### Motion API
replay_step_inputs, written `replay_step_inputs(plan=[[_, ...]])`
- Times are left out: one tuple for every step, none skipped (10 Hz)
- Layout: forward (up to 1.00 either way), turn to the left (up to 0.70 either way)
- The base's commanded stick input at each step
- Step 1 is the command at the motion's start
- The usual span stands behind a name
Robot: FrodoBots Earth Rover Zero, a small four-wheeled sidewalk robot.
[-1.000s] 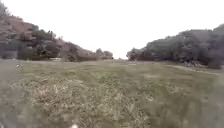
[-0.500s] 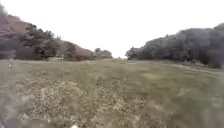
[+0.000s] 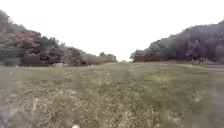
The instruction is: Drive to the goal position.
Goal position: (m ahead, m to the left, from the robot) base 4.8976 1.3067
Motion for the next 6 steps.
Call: replay_step_inputs(plan=[[0.85, 0.01], [0.85, 0.01], [0.85, 0.03], [0.85, 0.11], [0.85, 0.16], [0.85, 0.21]])
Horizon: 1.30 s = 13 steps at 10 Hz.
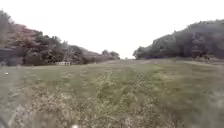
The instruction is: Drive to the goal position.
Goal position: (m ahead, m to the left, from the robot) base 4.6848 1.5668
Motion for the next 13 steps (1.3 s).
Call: replay_step_inputs(plan=[[0.85, 0.26], [0.85, 0.31], [0.85, 0.28], [0.85, 0.18], [0.85, 0.01], [0.85, 0.01], [0.85, 0.01], [0.85, 0.01], [0.85, 0.01], [0.85, 0.01], [0.85, 0.01], [0.85, 0.01], [0.85, 0.01]])
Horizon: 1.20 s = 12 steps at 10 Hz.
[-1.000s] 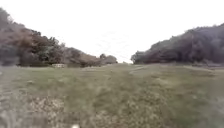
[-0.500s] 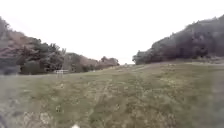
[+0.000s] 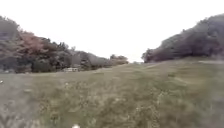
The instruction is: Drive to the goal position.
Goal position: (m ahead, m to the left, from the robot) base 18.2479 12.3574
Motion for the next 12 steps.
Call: replay_step_inputs(plan=[[0.85, 0.01], [0.85, 0.01], [0.85, 0.01], [0.85, 0.01], [0.85, 0.01], [0.85, 0.01], [0.85, 0.01], [0.85, 0.01], [0.85, 0.01], [0.85, 0.01], [0.85, 0.01], [0.85, 0.01]])
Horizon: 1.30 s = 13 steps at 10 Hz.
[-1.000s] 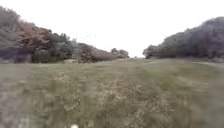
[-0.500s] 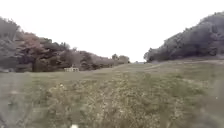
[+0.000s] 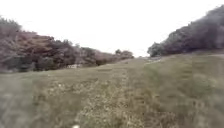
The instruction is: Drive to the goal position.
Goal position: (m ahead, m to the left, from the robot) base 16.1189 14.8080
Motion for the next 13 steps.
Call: replay_step_inputs(plan=[[0.85, 0.01], [0.85, 0.01], [0.85, 0.01], [0.85, 0.01], [0.85, 0.01], [0.85, 0.01], [0.85, 0.01], [0.85, 0.01], [0.85, 0.01], [0.85, 0.01], [0.85, 0.01], [0.85, 0.01], [0.85, 0.01]])
